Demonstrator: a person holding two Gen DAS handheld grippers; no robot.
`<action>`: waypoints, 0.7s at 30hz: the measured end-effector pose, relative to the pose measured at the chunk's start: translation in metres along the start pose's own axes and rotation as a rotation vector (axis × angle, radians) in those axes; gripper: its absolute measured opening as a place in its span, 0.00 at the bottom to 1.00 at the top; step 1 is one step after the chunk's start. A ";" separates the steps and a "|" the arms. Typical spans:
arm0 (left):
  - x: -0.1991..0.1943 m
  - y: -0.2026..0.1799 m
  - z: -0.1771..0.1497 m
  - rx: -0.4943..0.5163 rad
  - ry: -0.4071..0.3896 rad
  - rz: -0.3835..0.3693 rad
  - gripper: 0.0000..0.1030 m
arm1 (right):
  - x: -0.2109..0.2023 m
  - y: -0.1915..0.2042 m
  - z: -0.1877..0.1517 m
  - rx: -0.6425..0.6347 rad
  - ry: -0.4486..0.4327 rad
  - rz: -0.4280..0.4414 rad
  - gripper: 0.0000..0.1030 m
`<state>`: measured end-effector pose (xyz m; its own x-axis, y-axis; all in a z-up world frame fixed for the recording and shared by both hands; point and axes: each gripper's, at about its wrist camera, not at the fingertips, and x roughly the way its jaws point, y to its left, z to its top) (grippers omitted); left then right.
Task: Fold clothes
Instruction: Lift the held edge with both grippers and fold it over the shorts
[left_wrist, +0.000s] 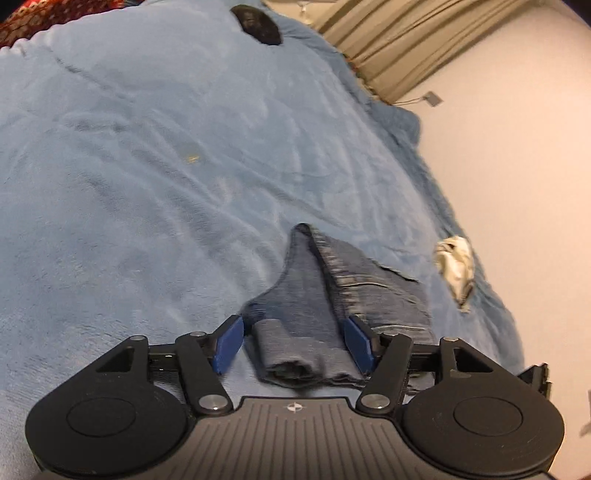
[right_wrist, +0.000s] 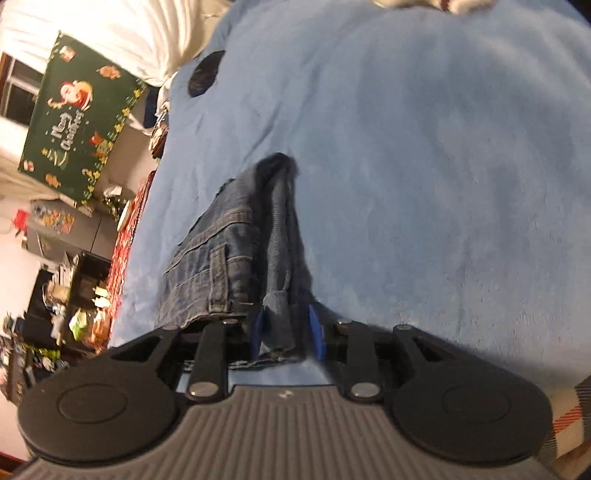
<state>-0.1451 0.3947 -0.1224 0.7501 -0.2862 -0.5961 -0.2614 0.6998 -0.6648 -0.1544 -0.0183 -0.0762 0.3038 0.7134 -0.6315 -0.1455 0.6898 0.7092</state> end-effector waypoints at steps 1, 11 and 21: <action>0.003 0.001 0.000 -0.001 0.008 0.001 0.58 | 0.003 0.000 0.000 0.003 0.001 0.003 0.30; 0.034 0.002 -0.001 0.033 0.105 0.040 0.31 | 0.040 0.003 0.002 0.022 0.006 0.041 0.22; -0.014 -0.010 -0.023 0.006 0.007 -0.032 0.13 | 0.006 0.016 -0.009 -0.025 -0.015 0.109 0.13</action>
<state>-0.1672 0.3768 -0.1176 0.7535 -0.3132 -0.5780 -0.2340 0.6939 -0.6810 -0.1631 -0.0021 -0.0713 0.2989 0.7825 -0.5463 -0.2015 0.6113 0.7653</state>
